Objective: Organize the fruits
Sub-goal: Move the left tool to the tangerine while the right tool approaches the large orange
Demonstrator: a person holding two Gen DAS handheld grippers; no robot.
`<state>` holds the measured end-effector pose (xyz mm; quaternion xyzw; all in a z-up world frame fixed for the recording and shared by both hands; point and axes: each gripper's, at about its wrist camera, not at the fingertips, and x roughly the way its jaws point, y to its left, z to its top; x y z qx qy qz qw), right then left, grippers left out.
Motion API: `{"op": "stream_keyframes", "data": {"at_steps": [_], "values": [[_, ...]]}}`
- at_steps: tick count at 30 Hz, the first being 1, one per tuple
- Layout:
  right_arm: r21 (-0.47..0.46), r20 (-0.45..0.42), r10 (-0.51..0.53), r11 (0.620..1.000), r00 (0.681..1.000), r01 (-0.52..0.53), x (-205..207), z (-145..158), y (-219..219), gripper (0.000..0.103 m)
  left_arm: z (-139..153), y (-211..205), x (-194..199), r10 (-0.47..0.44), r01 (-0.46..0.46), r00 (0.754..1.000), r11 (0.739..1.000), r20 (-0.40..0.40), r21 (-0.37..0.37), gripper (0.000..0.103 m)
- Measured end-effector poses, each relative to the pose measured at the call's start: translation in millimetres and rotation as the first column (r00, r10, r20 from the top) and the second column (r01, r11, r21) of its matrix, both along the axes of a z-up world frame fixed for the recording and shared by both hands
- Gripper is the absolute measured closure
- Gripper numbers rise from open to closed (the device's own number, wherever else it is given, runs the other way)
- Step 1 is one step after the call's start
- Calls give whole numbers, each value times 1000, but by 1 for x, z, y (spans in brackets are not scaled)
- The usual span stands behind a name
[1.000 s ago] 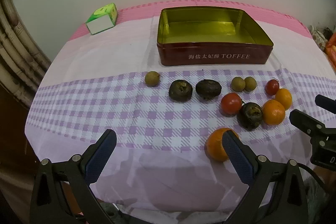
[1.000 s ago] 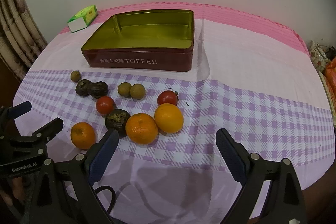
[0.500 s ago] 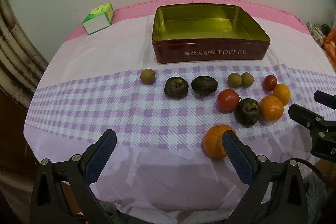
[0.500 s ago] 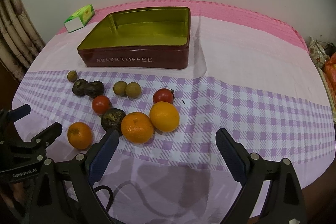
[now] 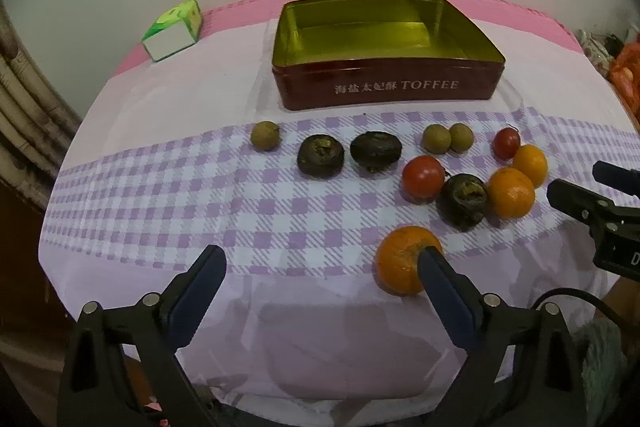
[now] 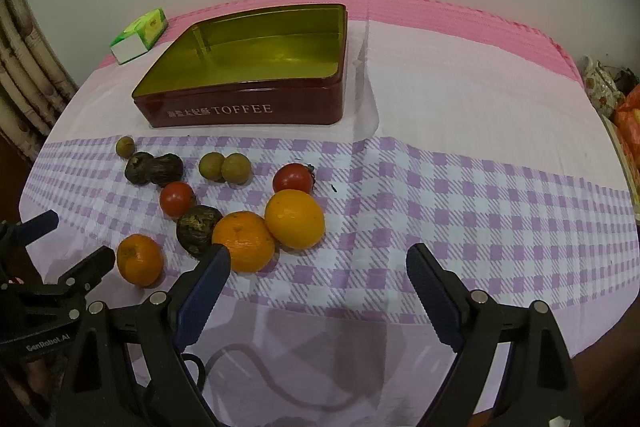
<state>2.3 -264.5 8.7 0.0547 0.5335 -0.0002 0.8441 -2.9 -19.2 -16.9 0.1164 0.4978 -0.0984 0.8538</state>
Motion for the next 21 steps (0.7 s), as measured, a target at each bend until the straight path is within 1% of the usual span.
{"op": "stream_keyframes", "data": {"at_steps": [5,17,19,21], "values": [[8,-6,-8,1000,1000,8,0,0,-3,18,-1,-5,-3,-30,30,1000,1000,-5,-4,14],[12,-15,-19,1000,1000,20,1,-3,-4,19,-3,-15,-4,-89,88,996,995,-24,-38,15],[12,-16,-20,1000,1000,20,1,-3,-4,19,-5,-16,-3,-96,95,995,994,-36,-47,16],[12,-15,-20,1000,1000,21,1,-3,-4,19,-9,-18,0,-98,95,994,994,-52,-51,20]]}}
